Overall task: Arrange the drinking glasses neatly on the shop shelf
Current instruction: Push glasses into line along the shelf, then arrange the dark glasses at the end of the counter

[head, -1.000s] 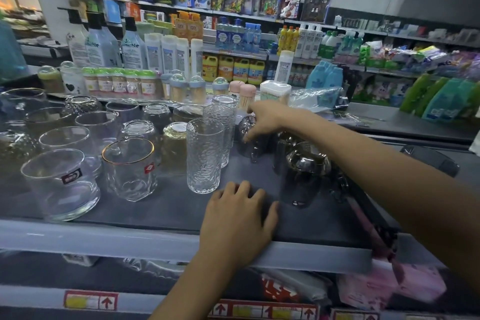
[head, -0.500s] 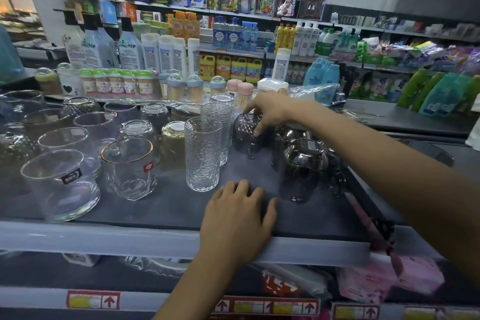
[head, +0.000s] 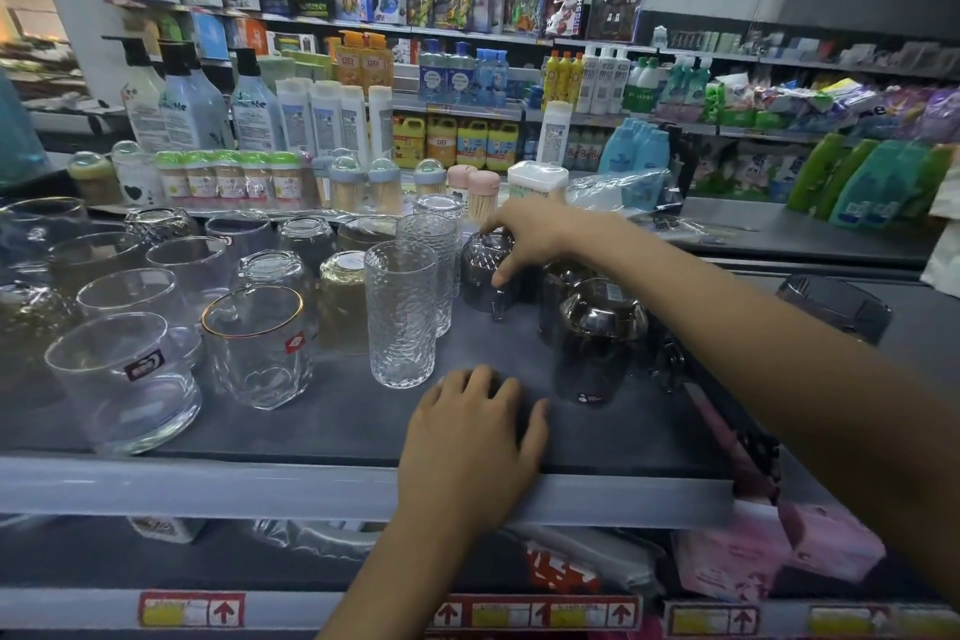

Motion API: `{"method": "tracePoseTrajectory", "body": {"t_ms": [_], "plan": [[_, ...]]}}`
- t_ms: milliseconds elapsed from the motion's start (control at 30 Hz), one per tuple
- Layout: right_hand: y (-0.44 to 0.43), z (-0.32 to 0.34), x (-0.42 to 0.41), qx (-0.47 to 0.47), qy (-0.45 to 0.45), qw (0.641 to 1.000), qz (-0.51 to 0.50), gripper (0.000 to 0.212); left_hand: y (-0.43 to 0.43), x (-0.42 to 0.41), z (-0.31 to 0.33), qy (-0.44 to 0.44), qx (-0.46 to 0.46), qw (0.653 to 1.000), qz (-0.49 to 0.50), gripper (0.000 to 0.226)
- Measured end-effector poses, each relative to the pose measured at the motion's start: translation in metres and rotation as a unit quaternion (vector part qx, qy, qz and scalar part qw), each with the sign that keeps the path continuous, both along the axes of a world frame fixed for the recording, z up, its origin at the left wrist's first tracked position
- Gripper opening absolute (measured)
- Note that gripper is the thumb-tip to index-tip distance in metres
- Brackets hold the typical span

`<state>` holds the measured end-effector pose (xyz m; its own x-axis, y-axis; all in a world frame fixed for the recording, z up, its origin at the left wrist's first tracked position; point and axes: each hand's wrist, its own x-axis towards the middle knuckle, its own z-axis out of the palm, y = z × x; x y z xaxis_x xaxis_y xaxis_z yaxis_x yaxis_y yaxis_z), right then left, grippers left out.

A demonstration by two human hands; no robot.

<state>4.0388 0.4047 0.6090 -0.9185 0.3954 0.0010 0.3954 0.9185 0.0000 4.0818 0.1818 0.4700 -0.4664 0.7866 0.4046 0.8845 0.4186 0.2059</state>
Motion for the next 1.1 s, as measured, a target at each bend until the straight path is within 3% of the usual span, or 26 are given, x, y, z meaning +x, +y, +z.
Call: {"method": "tracePoseTrajectory", "body": {"t_ms": [267, 367, 433, 533, 633, 733, 833, 900, 967, 1100], "plan": [[-0.013, 0.003, 0.015, 0.045, 0.020, 0.999, 0.003, 0.077, 0.001, -0.001, 0.002, 0.011, 0.008, 1.000, 0.005, 0.051], [-0.037, 0.021, 0.052, 0.085, 0.094, 0.992, 0.023, 0.064, 0.000, -0.002, 0.002, 0.002, 0.069, 0.998, -0.012, 0.034], [-0.057, 0.026, 0.092, 0.059, 0.184, 0.980, 0.043, 0.060, -0.002, 0.003, 0.004, -0.007, 0.152, 0.988, -0.030, 0.025], [-0.075, 0.011, 0.161, 0.005, 0.333, 0.941, 0.058, 0.047, -0.003, 0.031, 0.018, -0.007, 0.278, 0.957, -0.086, 0.023], [-0.081, -0.012, 0.228, -0.014, 0.439, 0.898, 0.028, 0.038, 0.012, 0.074, 0.043, -0.029, 0.317, 0.930, -0.183, 0.023], [-0.074, -0.030, 0.282, -0.031, 0.543, 0.837, -0.050, 0.025, 0.046, 0.115, 0.070, -0.085, 0.295, 0.914, -0.266, 0.027], [-0.055, -0.048, 0.318, -0.065, 0.639, 0.751, -0.154, 0.021, 0.092, 0.143, 0.089, -0.137, 0.249, 0.921, -0.266, 0.046], [-0.040, -0.059, 0.330, -0.090, 0.655, 0.720, -0.209, 0.026, 0.120, 0.153, 0.096, -0.177, 0.202, 0.928, -0.260, 0.063], [-0.025, -0.071, 0.334, -0.127, 0.621, 0.731, -0.253, 0.033, 0.142, 0.156, 0.099, -0.213, 0.141, 0.936, -0.243, 0.075], [-0.015, -0.089, 0.330, -0.210, 0.506, 0.789, -0.278, 0.058, 0.168, 0.158, 0.096, -0.252, 0.092, 0.943, -0.196, 0.080]]}}
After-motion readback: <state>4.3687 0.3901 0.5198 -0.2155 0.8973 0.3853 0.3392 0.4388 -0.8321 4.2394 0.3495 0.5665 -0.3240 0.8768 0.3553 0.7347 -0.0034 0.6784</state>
